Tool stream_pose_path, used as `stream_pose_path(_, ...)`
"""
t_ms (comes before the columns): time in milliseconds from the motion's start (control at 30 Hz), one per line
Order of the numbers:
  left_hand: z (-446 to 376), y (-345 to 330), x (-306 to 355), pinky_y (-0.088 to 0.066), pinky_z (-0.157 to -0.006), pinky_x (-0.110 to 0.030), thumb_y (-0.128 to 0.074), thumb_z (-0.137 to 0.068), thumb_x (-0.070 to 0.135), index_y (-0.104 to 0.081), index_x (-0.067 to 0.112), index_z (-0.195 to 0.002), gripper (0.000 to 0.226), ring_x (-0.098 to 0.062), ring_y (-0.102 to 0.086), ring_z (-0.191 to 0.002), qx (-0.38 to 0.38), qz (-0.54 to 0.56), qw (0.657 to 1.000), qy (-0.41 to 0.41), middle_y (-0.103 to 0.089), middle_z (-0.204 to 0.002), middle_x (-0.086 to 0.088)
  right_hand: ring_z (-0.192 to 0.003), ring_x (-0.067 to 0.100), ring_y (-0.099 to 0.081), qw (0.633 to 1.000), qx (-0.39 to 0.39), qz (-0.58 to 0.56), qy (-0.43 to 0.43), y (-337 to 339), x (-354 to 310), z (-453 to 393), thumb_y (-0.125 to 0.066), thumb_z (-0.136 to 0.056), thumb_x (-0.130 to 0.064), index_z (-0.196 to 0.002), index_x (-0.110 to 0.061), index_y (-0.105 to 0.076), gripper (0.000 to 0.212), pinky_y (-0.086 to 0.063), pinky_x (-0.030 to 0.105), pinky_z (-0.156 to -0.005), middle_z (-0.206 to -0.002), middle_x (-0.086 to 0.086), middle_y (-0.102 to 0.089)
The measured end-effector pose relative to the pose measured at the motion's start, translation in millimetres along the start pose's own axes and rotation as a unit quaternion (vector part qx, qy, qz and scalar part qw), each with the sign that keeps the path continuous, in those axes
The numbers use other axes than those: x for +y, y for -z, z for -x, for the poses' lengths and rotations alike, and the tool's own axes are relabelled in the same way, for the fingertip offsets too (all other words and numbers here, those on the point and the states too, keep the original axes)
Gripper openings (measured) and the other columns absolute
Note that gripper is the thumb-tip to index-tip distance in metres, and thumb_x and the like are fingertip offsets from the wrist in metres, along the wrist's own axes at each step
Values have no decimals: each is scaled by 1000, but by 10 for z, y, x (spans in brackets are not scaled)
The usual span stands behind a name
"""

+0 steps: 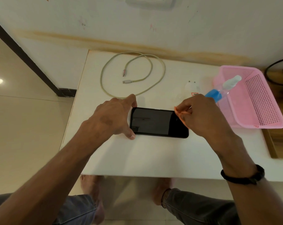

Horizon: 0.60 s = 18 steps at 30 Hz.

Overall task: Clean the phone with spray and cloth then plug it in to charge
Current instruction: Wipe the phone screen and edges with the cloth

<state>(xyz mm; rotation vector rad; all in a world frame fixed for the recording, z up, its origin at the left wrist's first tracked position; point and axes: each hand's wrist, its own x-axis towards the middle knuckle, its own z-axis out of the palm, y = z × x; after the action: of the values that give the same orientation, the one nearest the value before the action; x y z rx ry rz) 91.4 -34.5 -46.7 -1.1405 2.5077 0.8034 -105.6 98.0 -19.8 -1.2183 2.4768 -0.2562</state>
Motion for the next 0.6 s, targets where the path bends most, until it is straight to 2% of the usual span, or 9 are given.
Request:
stream_pose_path(100,2,10,-11,-45,-66,-32,-99,-52,47,-47,34,-125,91,-21,-65,-80,7,3,1000,2,-60,-83,10,-102,26,-70,999,-19,31,-9,-4,-44,2,-68,-92,-7,-112,-19,-79,25,-54,35,-100,-106,6,-76)
stream_pose_path(300,8,20,41,-49,-72,-35,-101,-51,38,-50,33,-125,90,-23,-66,-81,-4,8,1000,14,-64,-86,7,-88,27,-71,997,-58,16,-45,77,-56,51,-71,-94,-17,-116,-15,-76,22,-56,29,-87,-102,10,-72)
stream_pose_path(400,15,25,60,-52,-77,-38,-101,-52,36,-50,32,-125,89,-24,-66,-83,-5,0,1000,14,-63,-86,7,-93,27,-70,997,-65,26,-40,87,-67,92,-71,-94,-15,-118,-12,-76,25,-56,31,-94,-104,11,-72)
stream_pose_path(600,37,18,39,-41,-68,-32,-99,-55,41,-48,32,-127,89,-19,-61,-79,1,-12,1000,-1,-57,-81,11,-109,23,-61,987,-139,78,1,171,-79,189,-83,-81,-10,-136,-21,-64,59,-45,25,-90,-121,5,-61)
